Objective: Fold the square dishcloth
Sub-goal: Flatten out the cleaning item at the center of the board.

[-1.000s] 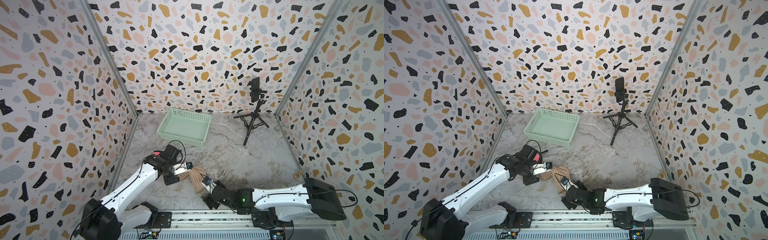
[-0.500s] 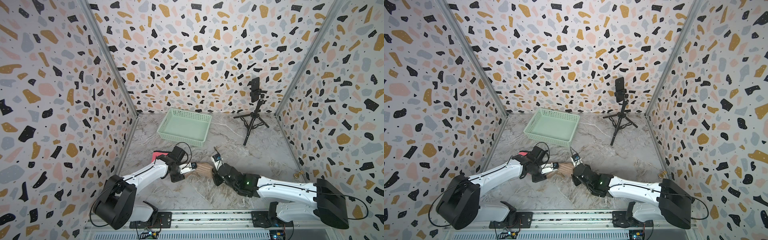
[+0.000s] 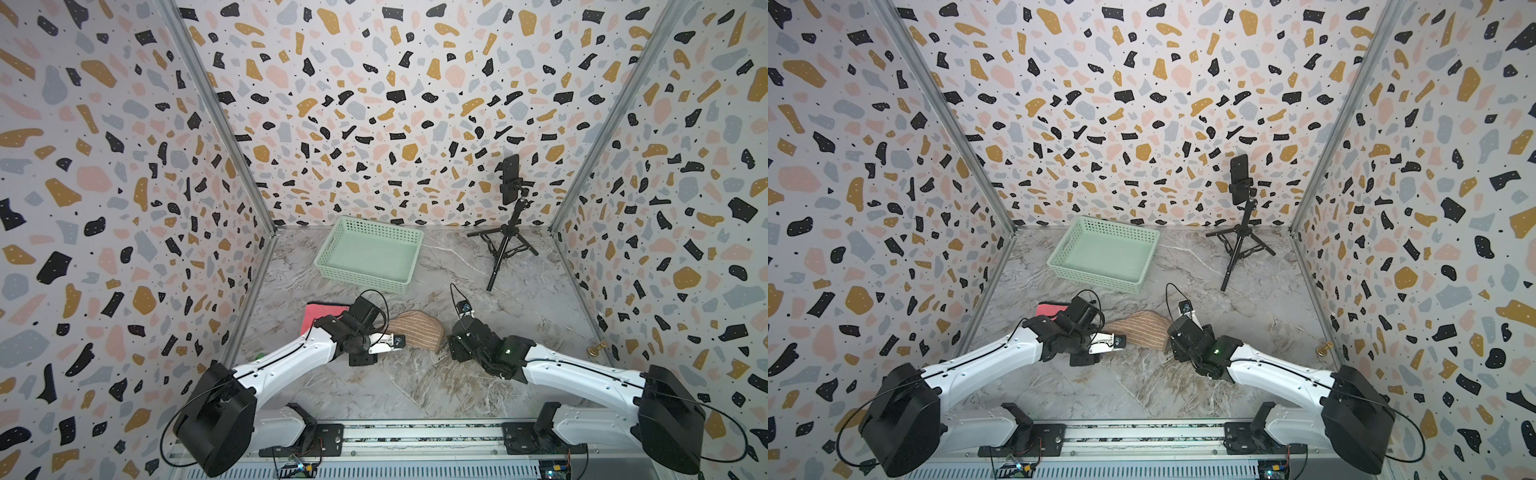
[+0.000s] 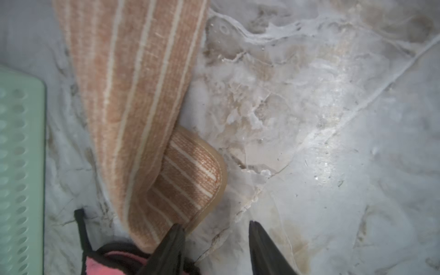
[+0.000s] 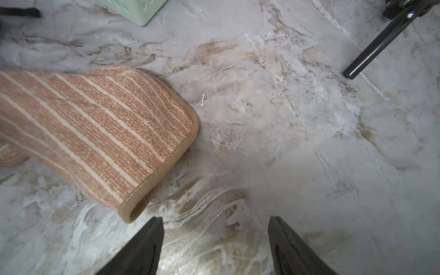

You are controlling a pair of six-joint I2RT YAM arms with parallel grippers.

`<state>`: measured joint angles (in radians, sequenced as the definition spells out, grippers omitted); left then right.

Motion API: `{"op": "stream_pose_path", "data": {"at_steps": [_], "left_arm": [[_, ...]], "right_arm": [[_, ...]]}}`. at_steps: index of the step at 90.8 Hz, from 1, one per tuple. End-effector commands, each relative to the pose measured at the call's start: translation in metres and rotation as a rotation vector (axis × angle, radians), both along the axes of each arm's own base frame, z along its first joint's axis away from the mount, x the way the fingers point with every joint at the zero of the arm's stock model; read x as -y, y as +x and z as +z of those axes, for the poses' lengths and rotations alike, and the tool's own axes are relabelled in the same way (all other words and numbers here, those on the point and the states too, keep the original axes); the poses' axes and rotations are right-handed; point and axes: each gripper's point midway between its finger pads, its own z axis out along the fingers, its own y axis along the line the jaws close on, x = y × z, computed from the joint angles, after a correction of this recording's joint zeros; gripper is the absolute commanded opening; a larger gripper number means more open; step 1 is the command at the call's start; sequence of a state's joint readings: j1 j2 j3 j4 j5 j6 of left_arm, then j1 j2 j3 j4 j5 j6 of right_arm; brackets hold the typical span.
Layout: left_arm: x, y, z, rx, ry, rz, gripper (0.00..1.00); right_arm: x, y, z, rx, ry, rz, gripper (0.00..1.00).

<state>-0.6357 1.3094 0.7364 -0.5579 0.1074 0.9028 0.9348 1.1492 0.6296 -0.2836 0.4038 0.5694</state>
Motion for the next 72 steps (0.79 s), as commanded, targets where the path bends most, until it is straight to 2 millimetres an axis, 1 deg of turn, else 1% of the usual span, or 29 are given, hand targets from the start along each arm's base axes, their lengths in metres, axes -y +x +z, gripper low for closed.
{"op": "stream_pose_path", "data": {"at_steps": [1, 9, 11, 20, 26, 34, 38, 42, 45, 50, 55, 56, 64, 68, 72], "left_arm": [[0.003, -0.003, -0.015, -0.051, 0.035, -0.041, 0.53], [0.007, 0.007, -0.023, -0.040, 0.050, -0.028, 0.59], [0.009, 0.011, -0.023, -0.030, 0.048, -0.025, 0.59], [0.014, 0.018, -0.028, -0.044, 0.057, -0.013, 0.62], [0.017, 0.022, -0.033, -0.051, 0.068, -0.002, 0.63], [0.017, 0.030, -0.041, -0.054, 0.106, 0.022, 0.62], [0.017, 0.033, -0.043, -0.057, 0.114, 0.031, 0.56], [0.017, 0.035, -0.045, -0.054, 0.119, 0.037, 0.48], [0.017, 0.035, -0.047, -0.053, 0.121, 0.038, 0.40], [0.018, 0.035, -0.046, -0.051, 0.113, 0.037, 0.23], [0.016, 0.034, -0.043, -0.038, 0.111, 0.032, 0.02], [0.016, 0.034, -0.043, -0.037, 0.111, 0.031, 0.00], [0.012, 0.032, -0.029, 0.006, 0.100, 0.015, 0.00], [0.010, 0.029, -0.018, 0.019, 0.088, 0.011, 0.00], [0.007, 0.024, -0.005, 0.023, 0.079, 0.008, 0.00]], "right_arm": [[0.002, -0.018, -0.003, -0.038, 0.067, -0.007, 0.75], [-0.016, -0.036, -0.011, -0.102, 0.164, 0.054, 0.75], [-0.023, -0.039, -0.012, -0.117, 0.203, 0.073, 0.75], [-0.048, -0.050, -0.018, -0.181, 0.319, 0.139, 0.76], [-0.065, -0.047, -0.014, -0.176, 0.384, 0.167, 0.77], [-0.079, -0.039, -0.016, -0.167, 0.396, 0.185, 0.78], [-0.085, -0.033, -0.015, -0.162, 0.410, 0.186, 0.77], [-0.089, -0.025, -0.018, -0.168, 0.422, 0.170, 0.75], [-0.091, -0.019, -0.020, -0.174, 0.438, 0.156, 0.71], [-0.093, -0.010, -0.023, -0.173, 0.469, 0.134, 0.64], [-0.093, -0.004, -0.023, -0.158, 0.483, 0.124, 0.51], [-0.094, -0.003, -0.022, -0.152, 0.484, 0.125, 0.48], [-0.097, -0.001, -0.011, -0.120, 0.498, 0.154, 0.25], [-0.100, -0.002, -0.003, -0.111, 0.514, 0.177, 0.14], [-0.102, -0.005, 0.009, -0.099, 0.538, 0.209, 0.05]]}}
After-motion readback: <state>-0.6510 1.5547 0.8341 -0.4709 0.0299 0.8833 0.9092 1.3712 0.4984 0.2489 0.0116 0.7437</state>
